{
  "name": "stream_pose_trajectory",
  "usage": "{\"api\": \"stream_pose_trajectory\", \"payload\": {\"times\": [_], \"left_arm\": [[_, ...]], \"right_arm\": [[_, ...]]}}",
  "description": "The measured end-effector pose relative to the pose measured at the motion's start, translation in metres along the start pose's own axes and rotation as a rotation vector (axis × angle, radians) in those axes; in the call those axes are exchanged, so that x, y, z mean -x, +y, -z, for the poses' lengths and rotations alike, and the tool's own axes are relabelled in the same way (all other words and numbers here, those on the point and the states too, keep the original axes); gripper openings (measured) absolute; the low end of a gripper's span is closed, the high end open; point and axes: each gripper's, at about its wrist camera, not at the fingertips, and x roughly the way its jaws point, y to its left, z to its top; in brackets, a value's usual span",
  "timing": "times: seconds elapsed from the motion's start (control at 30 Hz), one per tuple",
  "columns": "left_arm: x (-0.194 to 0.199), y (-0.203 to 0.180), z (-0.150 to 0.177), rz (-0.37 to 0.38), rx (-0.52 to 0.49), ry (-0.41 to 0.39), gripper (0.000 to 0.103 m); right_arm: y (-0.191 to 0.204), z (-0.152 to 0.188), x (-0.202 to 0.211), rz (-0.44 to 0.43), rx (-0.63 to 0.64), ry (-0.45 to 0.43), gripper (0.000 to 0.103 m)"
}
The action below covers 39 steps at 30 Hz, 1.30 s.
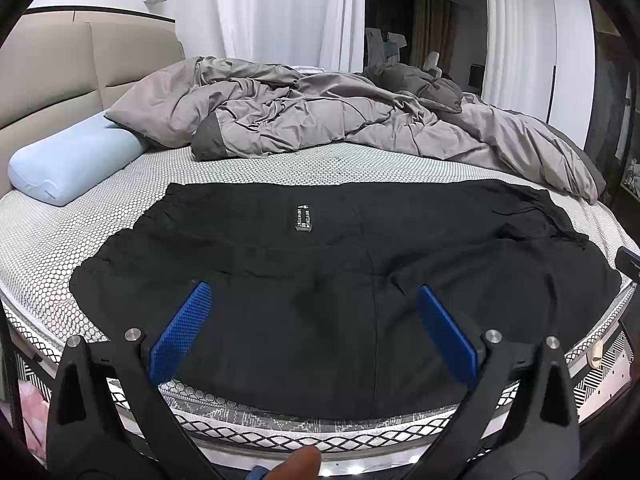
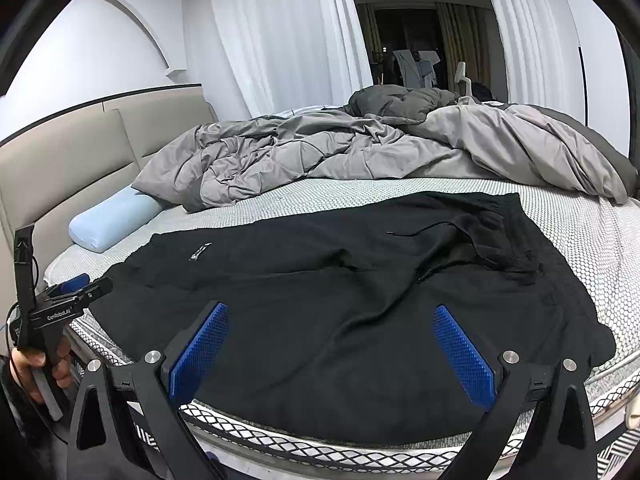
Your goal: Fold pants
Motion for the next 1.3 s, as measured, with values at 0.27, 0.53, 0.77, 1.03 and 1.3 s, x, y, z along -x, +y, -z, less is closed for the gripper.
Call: {"api": "stream_pose_trajectory", "payload": {"times": [0.27,0.53,0.77,1.03,1.3], "left_arm": [[-0.0001,0.0004,0.0004,0.003,0.000,-0.003,0.102],[0.0004,0.0014,0.0009,0.006,0.002,-0.003,0.102],[0.0003,0.0019,0.0011,0.008,0.002,-0.004,0.102],[0.0003,0.0024,0.0012,0.009,0.003,-0.004,0.102],[0.0001,0.0035,0.0008,0.008,0.003,-0.004,0.102]], "right_arm": [[-0.0003,0.0001,0.0011,0.001,-0.001,0.001,0.103],[-0.0018,0.0004,0.0006,0.001,-0.001,0.001,0.103],[-0.0022,0.0004,0.0005,0.001,0.002,0.000,0.103],[-0.0005,0.0003,0.0008,0.002,0.002,0.001,0.103],[0.0005,0.0004,0.0006,0.002,0.003,0.002,0.103]]}}
